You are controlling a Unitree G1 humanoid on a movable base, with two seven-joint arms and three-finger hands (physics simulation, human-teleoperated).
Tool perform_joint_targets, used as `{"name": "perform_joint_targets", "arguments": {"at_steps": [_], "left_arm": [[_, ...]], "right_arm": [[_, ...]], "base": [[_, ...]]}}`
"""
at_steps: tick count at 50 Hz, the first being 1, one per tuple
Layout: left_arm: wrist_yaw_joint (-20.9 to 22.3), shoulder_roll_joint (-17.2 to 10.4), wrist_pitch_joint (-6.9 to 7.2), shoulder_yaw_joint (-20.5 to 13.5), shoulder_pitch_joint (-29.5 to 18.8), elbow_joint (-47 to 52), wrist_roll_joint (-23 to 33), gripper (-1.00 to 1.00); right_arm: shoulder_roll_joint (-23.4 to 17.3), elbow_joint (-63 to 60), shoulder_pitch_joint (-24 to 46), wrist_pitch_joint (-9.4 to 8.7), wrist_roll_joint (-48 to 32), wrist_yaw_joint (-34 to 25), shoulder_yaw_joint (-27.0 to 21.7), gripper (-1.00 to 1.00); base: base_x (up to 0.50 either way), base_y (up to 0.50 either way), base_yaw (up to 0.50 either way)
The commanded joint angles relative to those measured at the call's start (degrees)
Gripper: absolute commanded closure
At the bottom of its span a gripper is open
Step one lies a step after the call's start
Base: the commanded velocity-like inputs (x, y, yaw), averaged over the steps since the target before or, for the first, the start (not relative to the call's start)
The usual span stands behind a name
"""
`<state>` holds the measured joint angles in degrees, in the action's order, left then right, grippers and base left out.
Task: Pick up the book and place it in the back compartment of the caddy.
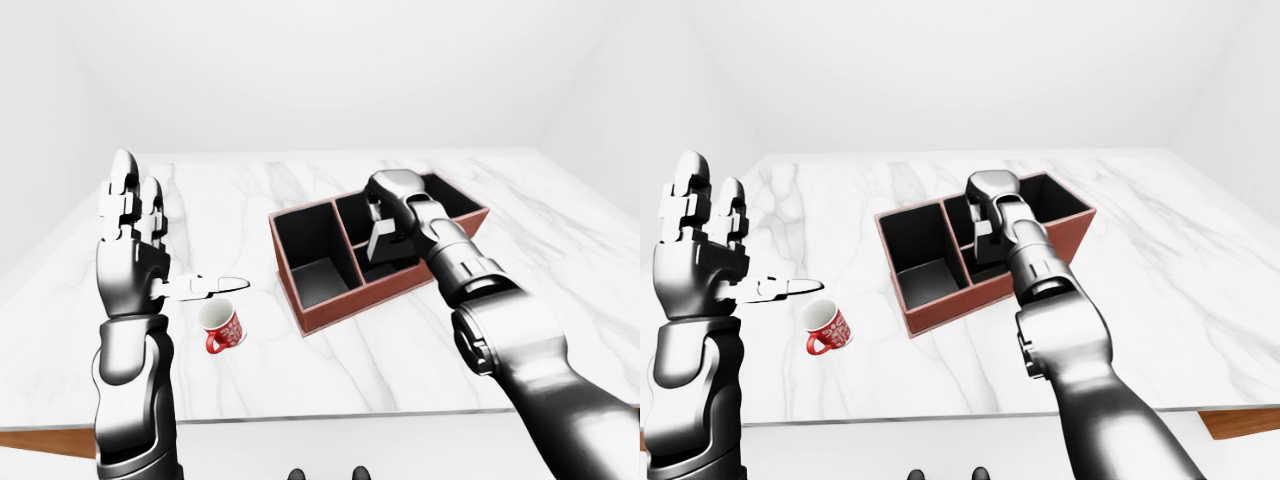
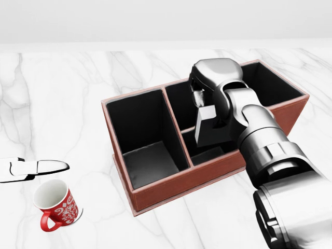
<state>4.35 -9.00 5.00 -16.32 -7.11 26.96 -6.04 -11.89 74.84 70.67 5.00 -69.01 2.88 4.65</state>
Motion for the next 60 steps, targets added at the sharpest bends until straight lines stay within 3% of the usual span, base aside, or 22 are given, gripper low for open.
{"name": "perform_joint_targets", "arguments": {"at_steps": [1,60], "left_arm": [[0.0,0.0,0.0,-0.1,0.1,0.2,-0.1,-1.0],[0.2,0.2,0.0,0.0,0.5,1.5,-0.1,-1.0]], "right_arm": [[0.8,-0.1,1.5,0.0,-1.8,1.9,0.2,1.0],[2.2,2.2,-2.2,0.0,-4.3,9.2,0.1,1.0]], "base": [[0.0,0.0,0.0],[0.0,0.0,0.0]]}}
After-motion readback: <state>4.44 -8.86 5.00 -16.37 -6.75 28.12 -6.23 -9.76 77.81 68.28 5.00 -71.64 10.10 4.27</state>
